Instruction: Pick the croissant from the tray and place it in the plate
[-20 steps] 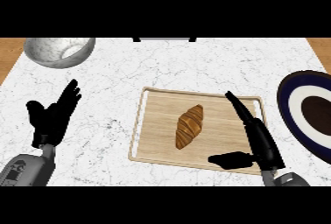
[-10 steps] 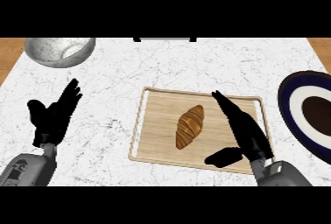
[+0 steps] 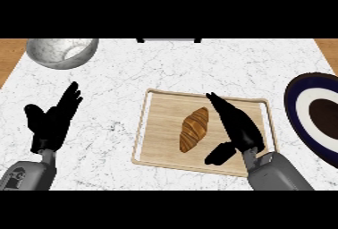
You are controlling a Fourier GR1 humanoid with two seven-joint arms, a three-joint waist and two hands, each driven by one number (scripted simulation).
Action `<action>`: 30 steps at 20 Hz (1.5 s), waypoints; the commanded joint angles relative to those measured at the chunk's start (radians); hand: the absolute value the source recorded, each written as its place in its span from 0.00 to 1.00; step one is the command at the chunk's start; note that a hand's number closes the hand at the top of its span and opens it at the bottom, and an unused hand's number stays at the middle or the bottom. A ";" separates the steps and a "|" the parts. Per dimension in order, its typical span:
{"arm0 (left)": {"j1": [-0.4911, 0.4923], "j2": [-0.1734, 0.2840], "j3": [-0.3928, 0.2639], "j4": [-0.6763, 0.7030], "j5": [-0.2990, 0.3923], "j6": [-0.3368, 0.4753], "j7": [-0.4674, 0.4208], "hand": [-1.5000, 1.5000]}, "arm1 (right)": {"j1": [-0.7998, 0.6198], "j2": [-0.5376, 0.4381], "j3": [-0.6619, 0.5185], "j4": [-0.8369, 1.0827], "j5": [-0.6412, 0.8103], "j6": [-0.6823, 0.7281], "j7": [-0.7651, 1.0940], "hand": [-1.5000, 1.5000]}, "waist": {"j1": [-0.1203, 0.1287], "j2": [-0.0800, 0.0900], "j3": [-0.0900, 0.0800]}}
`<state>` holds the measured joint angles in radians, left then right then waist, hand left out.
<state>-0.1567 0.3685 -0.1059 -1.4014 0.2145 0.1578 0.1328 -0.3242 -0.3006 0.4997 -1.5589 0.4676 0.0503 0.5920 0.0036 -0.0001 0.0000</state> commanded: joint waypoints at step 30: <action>-0.001 -0.107 0.121 -0.001 -0.118 -0.101 0.031 0.50 | -0.122 0.297 -0.106 0.369 0.258 0.124 -0.186 1.00 | 0.001 0.000 0.000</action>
<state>-0.1801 0.2707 0.0118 -1.3843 0.1012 0.0656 0.1571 -0.4681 -0.0594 0.3838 -1.2258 0.7202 0.2241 0.4292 -0.0020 -0.0108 -0.0085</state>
